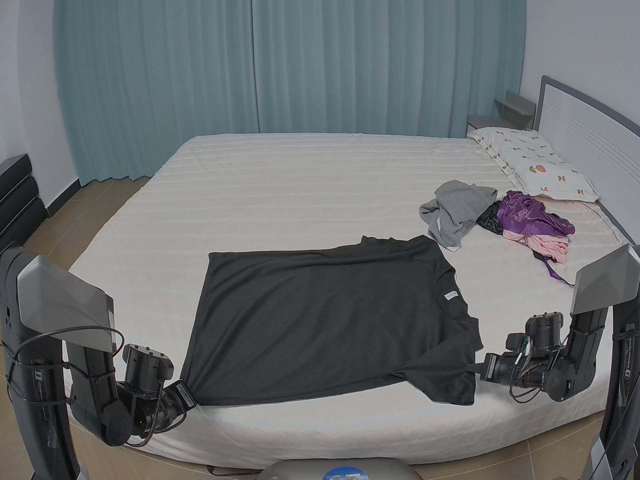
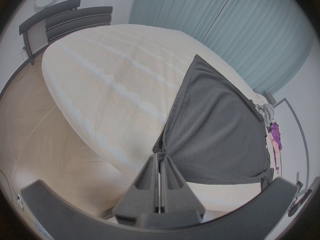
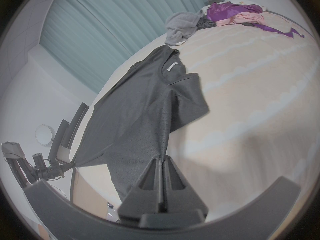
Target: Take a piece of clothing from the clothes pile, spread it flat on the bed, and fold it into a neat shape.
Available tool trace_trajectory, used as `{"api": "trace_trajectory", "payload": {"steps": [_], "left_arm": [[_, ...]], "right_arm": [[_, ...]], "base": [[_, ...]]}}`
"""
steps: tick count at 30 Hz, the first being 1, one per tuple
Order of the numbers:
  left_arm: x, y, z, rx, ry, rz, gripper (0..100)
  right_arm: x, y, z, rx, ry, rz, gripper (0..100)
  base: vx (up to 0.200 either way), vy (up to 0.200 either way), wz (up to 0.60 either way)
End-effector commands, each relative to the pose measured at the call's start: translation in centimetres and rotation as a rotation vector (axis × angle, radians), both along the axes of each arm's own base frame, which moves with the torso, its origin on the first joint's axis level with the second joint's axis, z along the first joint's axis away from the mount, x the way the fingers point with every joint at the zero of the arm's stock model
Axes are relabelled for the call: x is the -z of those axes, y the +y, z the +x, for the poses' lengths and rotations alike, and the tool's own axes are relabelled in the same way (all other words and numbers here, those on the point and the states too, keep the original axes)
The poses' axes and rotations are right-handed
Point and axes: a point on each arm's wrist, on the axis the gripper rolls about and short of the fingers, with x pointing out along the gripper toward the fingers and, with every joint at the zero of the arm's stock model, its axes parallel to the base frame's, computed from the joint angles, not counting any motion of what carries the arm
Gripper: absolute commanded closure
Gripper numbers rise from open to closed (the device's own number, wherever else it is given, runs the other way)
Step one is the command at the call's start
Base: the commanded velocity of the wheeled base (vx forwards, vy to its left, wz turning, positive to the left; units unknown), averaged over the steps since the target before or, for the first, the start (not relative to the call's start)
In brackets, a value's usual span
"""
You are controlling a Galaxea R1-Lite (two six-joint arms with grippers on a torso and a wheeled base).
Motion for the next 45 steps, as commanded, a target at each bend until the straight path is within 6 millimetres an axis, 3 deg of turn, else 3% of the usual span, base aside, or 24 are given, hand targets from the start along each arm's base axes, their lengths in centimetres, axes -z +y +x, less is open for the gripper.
{"api": "trace_trajectory", "payload": {"steps": [1, 8, 15, 20, 33, 45], "left_arm": [[-0.2, 0.0, -0.1, 0.001, -0.004, 0.001, 100], [-0.4, 0.1, -0.2, 0.004, -0.007, 0.007, 100], [-1.0, 0.9, -0.8, 0.029, -0.008, 0.052, 100], [-1.3, 1.1, -1.3, 0.038, -0.001, 0.065, 100], [-0.9, 1.2, -2.9, 0.111, 0.066, 0.120, 100], [-0.9, 1.5, -4.3, 0.175, 0.127, 0.178, 100]], "right_arm": [[-1.1, -1.5, -1.5, 0.010, 0.010, 0.040, 100], [-2.0, -2.1, -3.3, 0.004, -0.002, 0.072, 100], [-2.4, -2.3, -7.6, -0.052, 0.017, 0.072, 100], [-2.5, -3.1, -7.8, -0.036, 0.028, 0.070, 100], [-2.8, -4.5, -10.7, -0.170, 0.132, 0.016, 100], [-3.5, -4.3, -11.9, -0.210, 0.184, -0.003, 100]], "base": [[0.000, 0.000, 0.00], [0.000, 0.000, 0.00], [0.000, 0.000, 0.00], [0.000, 0.000, 0.00], [0.000, 0.000, 0.00], [0.000, 0.000, 0.00]]}}
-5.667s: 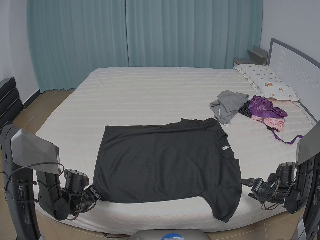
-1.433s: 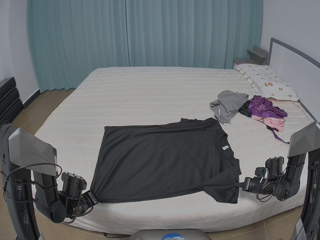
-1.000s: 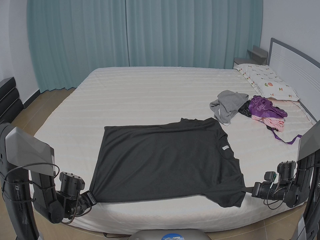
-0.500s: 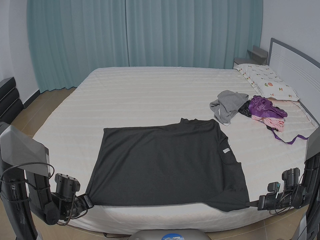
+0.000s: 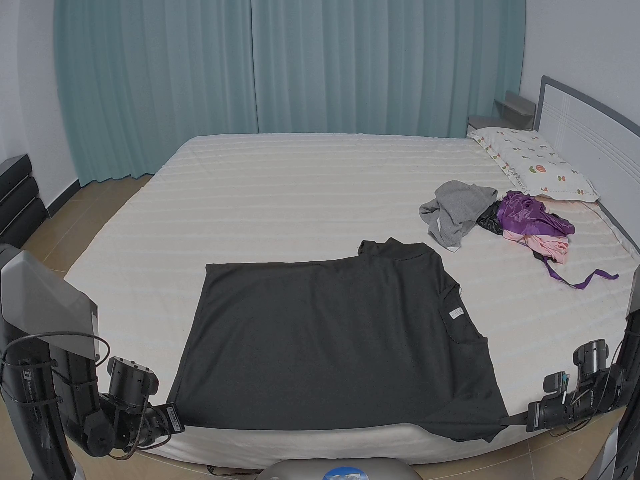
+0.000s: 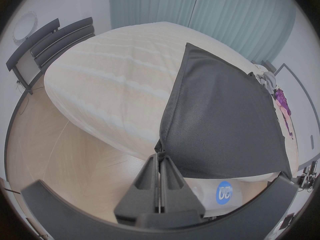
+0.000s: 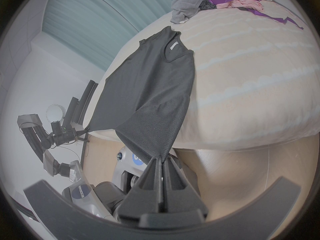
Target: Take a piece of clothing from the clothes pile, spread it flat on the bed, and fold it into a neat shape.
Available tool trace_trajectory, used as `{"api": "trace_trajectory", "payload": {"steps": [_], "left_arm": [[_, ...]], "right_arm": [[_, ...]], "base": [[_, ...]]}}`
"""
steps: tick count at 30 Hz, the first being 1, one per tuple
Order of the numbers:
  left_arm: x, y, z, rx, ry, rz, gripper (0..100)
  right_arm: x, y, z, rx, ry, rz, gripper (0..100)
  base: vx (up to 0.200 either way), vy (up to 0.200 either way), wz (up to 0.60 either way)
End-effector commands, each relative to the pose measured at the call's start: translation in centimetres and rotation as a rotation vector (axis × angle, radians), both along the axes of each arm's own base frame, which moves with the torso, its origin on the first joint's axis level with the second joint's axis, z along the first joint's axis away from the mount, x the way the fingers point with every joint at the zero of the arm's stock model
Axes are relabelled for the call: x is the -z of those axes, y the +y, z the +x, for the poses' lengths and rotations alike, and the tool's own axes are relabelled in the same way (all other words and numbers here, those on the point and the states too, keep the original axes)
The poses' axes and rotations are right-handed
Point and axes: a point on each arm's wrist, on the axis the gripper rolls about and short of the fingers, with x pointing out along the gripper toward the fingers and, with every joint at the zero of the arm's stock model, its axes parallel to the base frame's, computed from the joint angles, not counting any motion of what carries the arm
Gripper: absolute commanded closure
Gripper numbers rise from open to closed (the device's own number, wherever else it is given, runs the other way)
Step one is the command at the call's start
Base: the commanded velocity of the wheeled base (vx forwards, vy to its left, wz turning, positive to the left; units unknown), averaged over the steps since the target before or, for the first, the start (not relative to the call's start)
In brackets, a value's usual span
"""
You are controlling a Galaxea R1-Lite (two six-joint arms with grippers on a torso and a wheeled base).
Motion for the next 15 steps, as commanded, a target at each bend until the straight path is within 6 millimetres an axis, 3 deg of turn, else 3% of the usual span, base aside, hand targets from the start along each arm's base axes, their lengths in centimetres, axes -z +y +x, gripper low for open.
{"api": "trace_trajectory", "payload": {"steps": [1, 15], "left_arm": [[0.0, 0.1, -0.6, 0.004, 0.026, 0.010, 100], [-0.2, -0.2, -2.3, 0.055, 0.158, 0.053, 100]], "right_arm": [[-0.6, 0.1, -0.7, -0.002, 0.004, -0.015, 100], [-0.8, 0.2, -1.6, -0.026, 0.060, -0.066, 100]], "base": [[0.000, 0.000, 0.00], [0.000, 0.000, 0.00]]}}
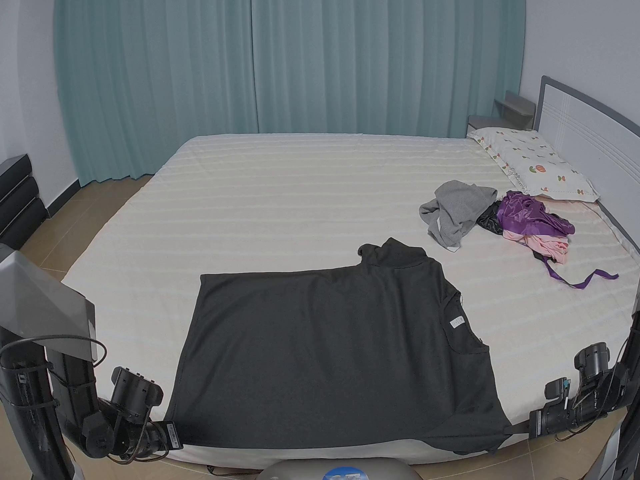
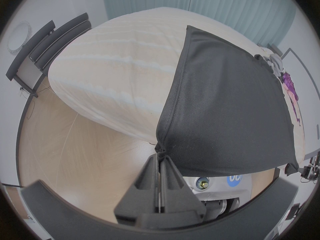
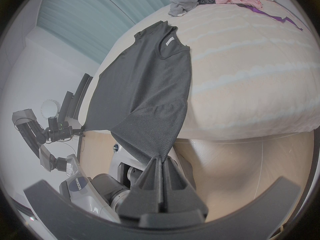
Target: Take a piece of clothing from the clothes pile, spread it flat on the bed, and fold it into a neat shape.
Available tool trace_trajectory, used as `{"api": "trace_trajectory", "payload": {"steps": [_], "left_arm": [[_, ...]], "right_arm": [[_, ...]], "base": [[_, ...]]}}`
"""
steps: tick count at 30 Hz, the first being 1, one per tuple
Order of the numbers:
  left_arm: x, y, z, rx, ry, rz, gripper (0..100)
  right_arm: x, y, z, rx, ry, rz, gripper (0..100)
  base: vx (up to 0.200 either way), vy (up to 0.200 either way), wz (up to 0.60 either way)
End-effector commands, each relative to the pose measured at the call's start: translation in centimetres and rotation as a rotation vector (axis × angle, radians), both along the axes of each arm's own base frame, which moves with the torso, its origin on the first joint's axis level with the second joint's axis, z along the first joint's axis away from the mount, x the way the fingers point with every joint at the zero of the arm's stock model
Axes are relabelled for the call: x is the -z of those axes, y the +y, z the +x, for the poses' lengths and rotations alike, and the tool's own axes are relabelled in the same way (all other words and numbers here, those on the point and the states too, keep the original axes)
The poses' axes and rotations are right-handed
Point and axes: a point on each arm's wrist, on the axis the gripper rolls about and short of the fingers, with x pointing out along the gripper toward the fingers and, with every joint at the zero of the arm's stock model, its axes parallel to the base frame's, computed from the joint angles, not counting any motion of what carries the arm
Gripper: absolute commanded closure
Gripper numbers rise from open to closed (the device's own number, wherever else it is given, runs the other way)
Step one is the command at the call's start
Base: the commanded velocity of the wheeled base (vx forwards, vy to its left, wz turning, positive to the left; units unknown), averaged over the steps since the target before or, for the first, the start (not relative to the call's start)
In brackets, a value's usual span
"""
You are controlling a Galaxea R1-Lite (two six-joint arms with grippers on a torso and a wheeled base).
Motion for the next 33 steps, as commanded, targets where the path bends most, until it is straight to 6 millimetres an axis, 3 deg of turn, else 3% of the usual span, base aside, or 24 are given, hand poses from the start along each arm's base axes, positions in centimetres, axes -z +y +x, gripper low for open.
{"api": "trace_trajectory", "payload": {"steps": [1, 19, 33], "left_arm": [[-0.5, -0.2, -0.7, 0.019, 0.012, 0.004, 100], [-1.0, -0.8, -2.4, 0.084, 0.112, 0.033, 100], [-2.9, -0.4, 1.5, -0.013, -0.214, -0.026, 100]], "right_arm": [[-0.5, 0.2, -0.7, -0.006, 0.008, -0.005, 100], [-1.8, 0.6, -2.1, -0.063, 0.025, -0.062, 100], [-3.8, -0.1, 1.1, 0.001, -0.143, -0.068, 100]], "base": [[0.000, 0.000, 0.00], [0.000, 0.000, 0.00], [0.000, 0.000, 0.00]]}}
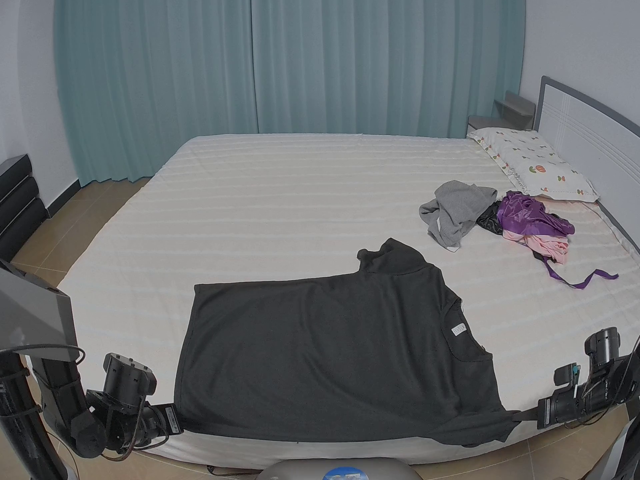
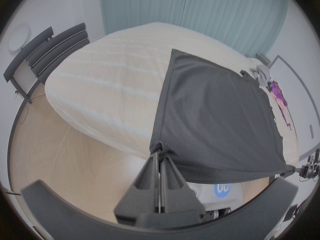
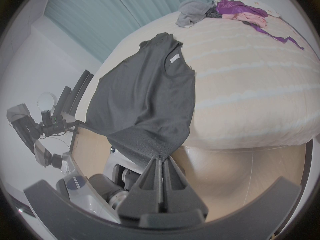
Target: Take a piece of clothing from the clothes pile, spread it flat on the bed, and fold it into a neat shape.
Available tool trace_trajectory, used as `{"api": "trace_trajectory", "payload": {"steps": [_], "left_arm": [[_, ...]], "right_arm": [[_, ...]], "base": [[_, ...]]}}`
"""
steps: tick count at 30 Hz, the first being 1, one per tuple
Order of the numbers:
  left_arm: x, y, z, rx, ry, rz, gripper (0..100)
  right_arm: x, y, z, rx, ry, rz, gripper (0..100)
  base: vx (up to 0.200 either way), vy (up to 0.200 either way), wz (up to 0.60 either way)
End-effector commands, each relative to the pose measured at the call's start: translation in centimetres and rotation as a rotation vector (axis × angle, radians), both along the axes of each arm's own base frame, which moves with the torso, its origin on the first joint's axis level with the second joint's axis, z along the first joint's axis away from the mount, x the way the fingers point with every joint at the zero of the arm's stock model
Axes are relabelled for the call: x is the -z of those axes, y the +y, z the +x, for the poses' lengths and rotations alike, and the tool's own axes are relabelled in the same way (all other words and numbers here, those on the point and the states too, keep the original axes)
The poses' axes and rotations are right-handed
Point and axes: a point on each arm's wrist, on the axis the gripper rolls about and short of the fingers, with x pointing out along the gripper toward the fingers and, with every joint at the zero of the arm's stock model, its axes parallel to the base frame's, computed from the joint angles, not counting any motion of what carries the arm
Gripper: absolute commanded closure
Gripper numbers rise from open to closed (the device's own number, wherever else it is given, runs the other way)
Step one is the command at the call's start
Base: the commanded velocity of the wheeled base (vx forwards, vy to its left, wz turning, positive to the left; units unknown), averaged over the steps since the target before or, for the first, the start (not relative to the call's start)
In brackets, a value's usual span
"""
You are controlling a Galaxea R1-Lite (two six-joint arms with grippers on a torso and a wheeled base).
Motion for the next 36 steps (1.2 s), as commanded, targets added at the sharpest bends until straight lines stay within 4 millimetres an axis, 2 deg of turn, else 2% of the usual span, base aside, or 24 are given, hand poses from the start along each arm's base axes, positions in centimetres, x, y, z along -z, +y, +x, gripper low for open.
{"api": "trace_trajectory", "payload": {"steps": [1, 5, 14, 21, 27, 36], "left_arm": [[-0.8, 0.6, 1.3, -0.064, -0.097, 0.002, 100], [-2.2, 0.9, 1.5, -0.077, -0.164, -0.007, 100], [-2.8, 1.0, 0.8, -0.048, -0.141, 0.018, 100], [-3.9, 1.0, 0.6, -0.044, -0.199, 0.004, 100], [-3.5, 1.0, 0.2, -0.016, -0.155, 0.032, 100], [-3.3, 0.6, 2.0, -0.006, -0.172, 0.038, 100]], "right_arm": [[-1.5, -0.1, 1.4, 0.054, -0.076, 0.022, 100], [-2.3, 0.3, 2.2, 0.086, -0.097, 0.052, 100], [-3.7, 0.3, 2.8, 0.129, -0.159, 0.074, 100], [-3.3, 0.6, 2.0, 0.121, -0.129, 0.069, 100], [-2.8, 0.7, 1.5, 0.096, -0.110, 0.054, 100], [-2.9, 0.6, 2.7, 0.098, -0.128, 0.059, 100]], "base": [[0.000, 0.000, 0.00], [0.000, 0.000, 0.00], [0.000, 0.000, 0.00], [0.000, 0.000, 0.00], [0.000, 0.000, 0.00], [0.000, 0.000, 0.00]]}}
